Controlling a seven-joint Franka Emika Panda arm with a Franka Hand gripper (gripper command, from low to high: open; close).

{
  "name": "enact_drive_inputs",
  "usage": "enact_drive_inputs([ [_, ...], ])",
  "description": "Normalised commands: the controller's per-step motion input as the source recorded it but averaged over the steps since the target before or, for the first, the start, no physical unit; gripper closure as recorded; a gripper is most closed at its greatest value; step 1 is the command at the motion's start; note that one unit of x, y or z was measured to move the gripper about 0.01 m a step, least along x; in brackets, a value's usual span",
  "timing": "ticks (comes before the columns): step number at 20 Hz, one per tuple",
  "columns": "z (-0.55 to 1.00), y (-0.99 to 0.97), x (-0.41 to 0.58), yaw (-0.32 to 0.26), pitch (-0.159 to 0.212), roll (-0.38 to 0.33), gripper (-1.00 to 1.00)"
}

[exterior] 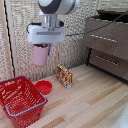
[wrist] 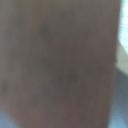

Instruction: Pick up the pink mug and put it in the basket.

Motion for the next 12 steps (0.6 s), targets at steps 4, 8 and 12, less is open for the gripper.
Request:
enact_drive_inputs([
  [4,0.06,0.9,0.261,0.0,0.041,-0.057,1.0],
  [8,-0.28,0.73,0.259,0.0,0.008,-0.148,1.0],
  [12,-0.47,0.5,0.124,0.0,0.027,-0.165,1.0],
])
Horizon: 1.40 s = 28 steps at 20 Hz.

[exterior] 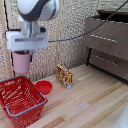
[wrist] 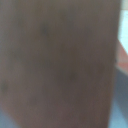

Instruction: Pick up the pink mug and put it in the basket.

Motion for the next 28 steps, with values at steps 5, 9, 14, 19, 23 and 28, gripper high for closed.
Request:
enact_drive_inputs([
  [5,-0.48,0.33,0.021,-0.003,0.02,-0.135,1.0],
  [9,-0.39,0.26,0.0,-0.002,0.01,-0.078,1.0],
  [14,-0.18,0.35,-0.003,-0.021,0.046,-0.075,1.0],
  [19,-0.12,0.42,-0.031,-0.031,0.012,-0.108,-1.0],
  [23,-0.09,0.32,0.0,-0.022,0.0,-0.092,-1.0],
  [28,-0.06,0.2,0.0,-0.005,-0.006,-0.065,-1.0],
])
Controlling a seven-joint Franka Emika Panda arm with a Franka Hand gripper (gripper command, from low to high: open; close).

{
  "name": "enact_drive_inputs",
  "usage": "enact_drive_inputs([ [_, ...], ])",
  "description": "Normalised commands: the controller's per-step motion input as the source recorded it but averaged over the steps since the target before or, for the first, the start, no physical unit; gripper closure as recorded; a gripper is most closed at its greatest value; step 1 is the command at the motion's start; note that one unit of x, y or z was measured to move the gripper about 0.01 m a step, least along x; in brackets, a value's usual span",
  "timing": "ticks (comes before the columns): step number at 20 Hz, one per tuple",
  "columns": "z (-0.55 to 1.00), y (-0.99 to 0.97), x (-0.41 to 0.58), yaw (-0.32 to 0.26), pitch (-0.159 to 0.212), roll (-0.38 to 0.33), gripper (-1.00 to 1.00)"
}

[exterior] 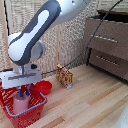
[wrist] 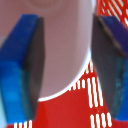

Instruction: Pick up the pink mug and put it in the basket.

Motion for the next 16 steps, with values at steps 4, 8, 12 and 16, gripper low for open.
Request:
enact_drive_inputs([
  [4,0.07,0.07,-0.004,-0.021,-0.018,-0.025,-1.0],
  [8,0.6,0.01,0.026,-0.027,-0.011,-0.02,-1.0],
  [12,0.94,-0.01,0.061,-0.013,0.028,-0.056,-1.0],
  [16,0.83,0.0,0.133,-0.01,0.028,-0.07,-1.0],
])
